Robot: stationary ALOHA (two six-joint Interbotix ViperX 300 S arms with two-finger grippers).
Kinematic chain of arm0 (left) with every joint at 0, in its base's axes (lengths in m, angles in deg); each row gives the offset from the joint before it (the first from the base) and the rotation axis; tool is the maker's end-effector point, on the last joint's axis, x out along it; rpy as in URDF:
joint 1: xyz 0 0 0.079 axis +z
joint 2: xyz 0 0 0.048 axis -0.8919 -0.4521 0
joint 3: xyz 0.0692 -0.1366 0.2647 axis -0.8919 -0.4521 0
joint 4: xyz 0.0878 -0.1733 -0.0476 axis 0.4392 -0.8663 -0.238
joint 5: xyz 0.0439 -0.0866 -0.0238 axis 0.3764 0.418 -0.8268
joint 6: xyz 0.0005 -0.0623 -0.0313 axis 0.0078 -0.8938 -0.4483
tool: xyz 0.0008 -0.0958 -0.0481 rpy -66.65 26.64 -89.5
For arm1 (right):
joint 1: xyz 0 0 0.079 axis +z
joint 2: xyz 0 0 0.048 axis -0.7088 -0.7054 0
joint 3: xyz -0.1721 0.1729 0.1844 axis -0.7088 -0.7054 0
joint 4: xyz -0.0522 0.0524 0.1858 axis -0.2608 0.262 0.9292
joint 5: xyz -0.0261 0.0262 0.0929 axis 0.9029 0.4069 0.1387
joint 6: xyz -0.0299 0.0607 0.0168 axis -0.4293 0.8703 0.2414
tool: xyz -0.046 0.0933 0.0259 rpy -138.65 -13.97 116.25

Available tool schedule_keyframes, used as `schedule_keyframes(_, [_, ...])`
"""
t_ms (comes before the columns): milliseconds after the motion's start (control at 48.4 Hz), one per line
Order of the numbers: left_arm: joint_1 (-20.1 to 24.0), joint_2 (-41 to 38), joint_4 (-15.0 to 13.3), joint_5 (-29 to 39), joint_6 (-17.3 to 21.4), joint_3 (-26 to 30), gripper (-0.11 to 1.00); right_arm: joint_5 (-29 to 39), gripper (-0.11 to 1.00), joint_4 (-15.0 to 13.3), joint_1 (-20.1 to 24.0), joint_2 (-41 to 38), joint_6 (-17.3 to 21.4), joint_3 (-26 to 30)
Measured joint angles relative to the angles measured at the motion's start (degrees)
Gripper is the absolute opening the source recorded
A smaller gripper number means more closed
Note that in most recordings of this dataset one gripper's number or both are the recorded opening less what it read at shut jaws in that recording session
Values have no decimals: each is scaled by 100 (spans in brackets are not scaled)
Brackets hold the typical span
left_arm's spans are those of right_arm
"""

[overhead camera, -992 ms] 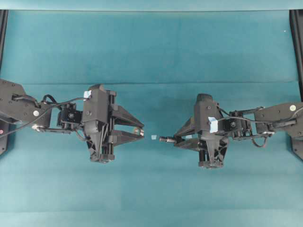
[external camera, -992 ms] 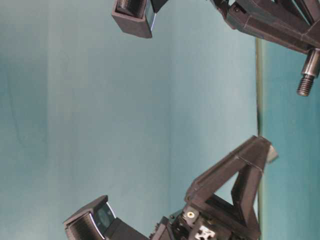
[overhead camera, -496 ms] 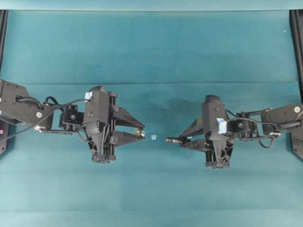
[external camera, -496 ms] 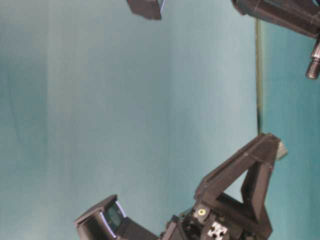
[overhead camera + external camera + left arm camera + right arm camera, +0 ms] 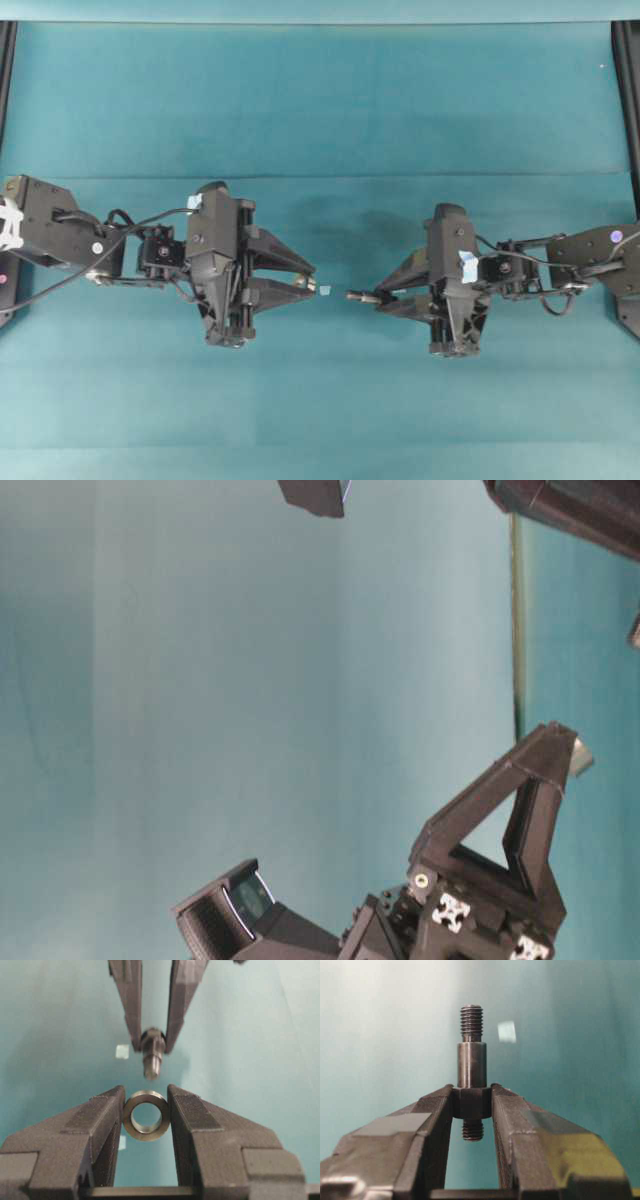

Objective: Insert the washer onto the shaft with both hands.
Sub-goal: 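Bring the washer toward the shaft tip, aligning hole with shaft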

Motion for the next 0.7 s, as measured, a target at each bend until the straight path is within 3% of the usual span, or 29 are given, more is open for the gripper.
schedule_keyframes(703, [0,-255,0,-9,-9,246,33,-308,0,9,9,-220,9,193])
